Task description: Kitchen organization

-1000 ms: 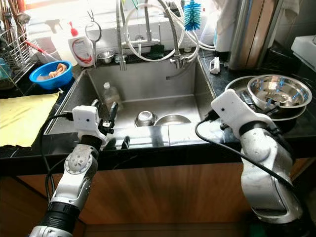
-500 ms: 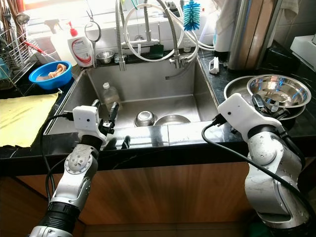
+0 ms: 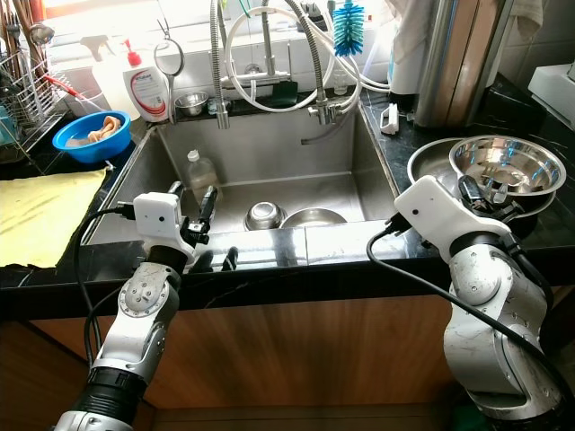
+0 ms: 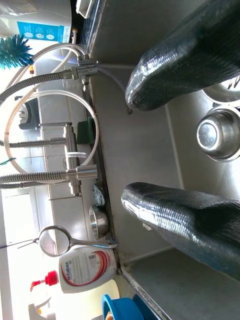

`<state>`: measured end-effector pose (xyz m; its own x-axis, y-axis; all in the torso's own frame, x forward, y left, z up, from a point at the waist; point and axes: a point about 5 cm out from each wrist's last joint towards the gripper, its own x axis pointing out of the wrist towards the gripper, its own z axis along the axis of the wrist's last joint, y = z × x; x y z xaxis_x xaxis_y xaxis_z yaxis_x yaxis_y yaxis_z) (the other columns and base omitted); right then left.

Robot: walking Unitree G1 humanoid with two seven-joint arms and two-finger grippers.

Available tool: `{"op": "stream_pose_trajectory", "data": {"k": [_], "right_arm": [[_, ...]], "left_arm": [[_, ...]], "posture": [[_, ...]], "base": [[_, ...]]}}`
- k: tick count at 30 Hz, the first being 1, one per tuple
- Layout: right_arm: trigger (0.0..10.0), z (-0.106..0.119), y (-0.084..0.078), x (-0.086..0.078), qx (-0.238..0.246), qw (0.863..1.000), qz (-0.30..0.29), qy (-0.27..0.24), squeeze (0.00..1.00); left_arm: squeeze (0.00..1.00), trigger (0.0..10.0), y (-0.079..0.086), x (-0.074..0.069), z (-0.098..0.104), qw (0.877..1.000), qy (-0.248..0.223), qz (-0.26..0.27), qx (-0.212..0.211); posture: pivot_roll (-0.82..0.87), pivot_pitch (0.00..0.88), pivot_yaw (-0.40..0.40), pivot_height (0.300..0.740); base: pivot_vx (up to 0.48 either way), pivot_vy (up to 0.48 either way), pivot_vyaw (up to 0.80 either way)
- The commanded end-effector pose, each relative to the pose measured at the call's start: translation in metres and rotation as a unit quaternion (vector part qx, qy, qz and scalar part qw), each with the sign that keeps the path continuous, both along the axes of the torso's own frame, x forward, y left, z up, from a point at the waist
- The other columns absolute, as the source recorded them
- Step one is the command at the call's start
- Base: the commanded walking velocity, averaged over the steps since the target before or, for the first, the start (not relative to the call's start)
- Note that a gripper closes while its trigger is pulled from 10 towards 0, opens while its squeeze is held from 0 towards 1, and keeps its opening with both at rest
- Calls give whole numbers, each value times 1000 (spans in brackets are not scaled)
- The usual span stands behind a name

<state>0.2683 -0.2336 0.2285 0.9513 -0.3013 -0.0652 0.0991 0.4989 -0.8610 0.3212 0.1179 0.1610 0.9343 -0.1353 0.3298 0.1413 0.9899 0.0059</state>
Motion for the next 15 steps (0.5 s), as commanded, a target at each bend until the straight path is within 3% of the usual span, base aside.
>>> {"op": "stream_pose_trajectory", "data": {"k": [1,5,15], "right_arm": [[10000,10,2,-3,-4,1000,2,-29,0],[10000,16,0,-3,-9,999,-5,-43,0],[10000,4,-4,-4,-11,999,-21,-26,0]], "left_arm": [[0,10000,4,-1,-6,1000,11,1,6],[0,10000,4,-1,-6,1000,12,1,6],[0,10000,3,-2,-9,1000,17,-4,7]], "posture": [[-284,0,116,740],[-285,0,117,740],[-286,0,118,740]], "base": [[0,0,0],[0,0,0],[0,0,0]]}}
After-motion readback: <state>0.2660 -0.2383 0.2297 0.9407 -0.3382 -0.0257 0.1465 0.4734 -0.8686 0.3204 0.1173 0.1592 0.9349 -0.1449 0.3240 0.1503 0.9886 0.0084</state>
